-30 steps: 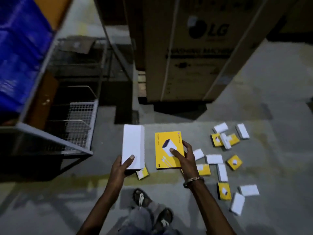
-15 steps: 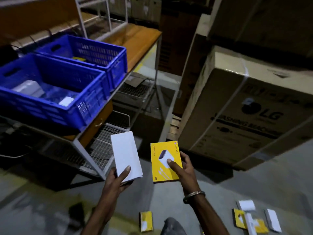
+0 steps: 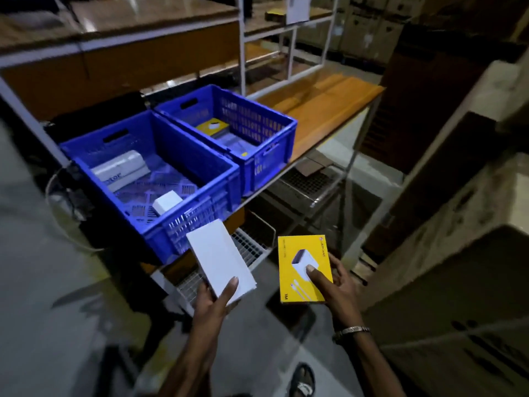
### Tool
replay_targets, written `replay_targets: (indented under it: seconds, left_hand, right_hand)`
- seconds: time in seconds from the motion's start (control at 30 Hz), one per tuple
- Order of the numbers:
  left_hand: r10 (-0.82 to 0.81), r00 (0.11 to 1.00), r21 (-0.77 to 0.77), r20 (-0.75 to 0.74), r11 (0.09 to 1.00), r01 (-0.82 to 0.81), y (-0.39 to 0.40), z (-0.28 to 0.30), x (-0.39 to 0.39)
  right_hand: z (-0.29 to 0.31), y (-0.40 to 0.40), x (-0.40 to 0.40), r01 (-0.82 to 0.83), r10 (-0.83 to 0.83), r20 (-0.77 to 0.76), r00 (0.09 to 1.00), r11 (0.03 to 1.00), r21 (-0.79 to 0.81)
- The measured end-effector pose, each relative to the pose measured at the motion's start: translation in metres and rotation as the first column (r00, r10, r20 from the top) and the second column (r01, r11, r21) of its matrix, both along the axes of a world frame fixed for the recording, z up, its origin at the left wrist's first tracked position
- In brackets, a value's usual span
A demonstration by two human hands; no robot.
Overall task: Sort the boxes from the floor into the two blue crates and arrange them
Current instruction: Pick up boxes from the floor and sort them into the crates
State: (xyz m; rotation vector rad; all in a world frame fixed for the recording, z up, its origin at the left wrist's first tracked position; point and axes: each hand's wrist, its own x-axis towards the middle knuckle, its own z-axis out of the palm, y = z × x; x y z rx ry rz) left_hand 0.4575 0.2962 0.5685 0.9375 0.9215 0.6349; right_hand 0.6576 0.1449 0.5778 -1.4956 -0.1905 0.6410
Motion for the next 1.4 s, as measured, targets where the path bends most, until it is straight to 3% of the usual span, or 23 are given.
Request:
replay_targets:
  seconds: [0.3, 0.53, 0.73, 0.93, 1.0, 1.1, 1.2, 1.3, 1.33, 1.4]
  left_hand:
    - [0.334, 0.942, 0.009, -0.003, 0.942, -0.334, 0.050, 0.034, 0.084]
    - [0.435, 0.900, 0.097, 0.003, 0.896, -0.434, 0.100, 0.053, 0.100]
    - [0.492, 0.870, 0.208, -0.034, 0.855, -0.475, 0.176, 0.060, 0.133]
    - [0.595, 0.795, 0.276, -0.117, 0.789, -0.549, 0.252, 0.058, 0.138]
    - [0.600, 0.778, 0.233, -0.186, 0.797, -0.558, 0.266, 0.052, 0.138]
    - [0.584, 0.729, 0.351, -0.357, 0.807, -0.474, 0.285, 0.044, 0.145]
    - [0.420, 0.725, 0.257, -0.546, 0.908, -0.332, 0.306, 0.030, 0.147]
    - [0.185, 0.560, 0.158, -0.808, 0.983, -0.097, 0.318, 0.014, 0.149]
    - [0.129, 0.486, 0.136, -0.864, 0.990, -0.020, 0.318, 0.013, 0.150]
    - [0.129, 0.356, 0.165, -0.926, 0.984, 0.073, 0.313, 0.010, 0.154]
  right_hand:
    - [0.019, 0.106, 0.108, -0.242, 0.243, -0.024, 0.970, 0.969, 0.047]
    - [0.021, 0.197, 0.138, -0.392, 0.392, 0.001, 0.920, 0.919, 0.042]
    - [0.048, 0.283, 0.193, -0.378, 0.375, 0.082, 0.923, 0.926, 0.014]
    - [0.072, 0.379, 0.263, -0.352, 0.356, 0.278, 0.892, 0.934, -0.067]
    - [0.068, 0.409, 0.280, -0.374, 0.413, 0.358, 0.837, 0.911, -0.177]
    - [0.057, 0.453, 0.305, -0.411, 0.534, 0.464, 0.707, 0.844, -0.346]
    - [0.051, 0.480, 0.311, -0.491, 0.710, 0.415, 0.569, 0.698, -0.522]
    - [0.038, 0.490, 0.317, -0.417, 0.843, 0.382, 0.377, 0.523, -0.743]
    - [0.037, 0.489, 0.318, -0.331, 0.857, 0.409, 0.312, 0.502, -0.799]
    - [0.037, 0.483, 0.320, -0.239, 0.826, 0.509, 0.242, 0.559, -0.794]
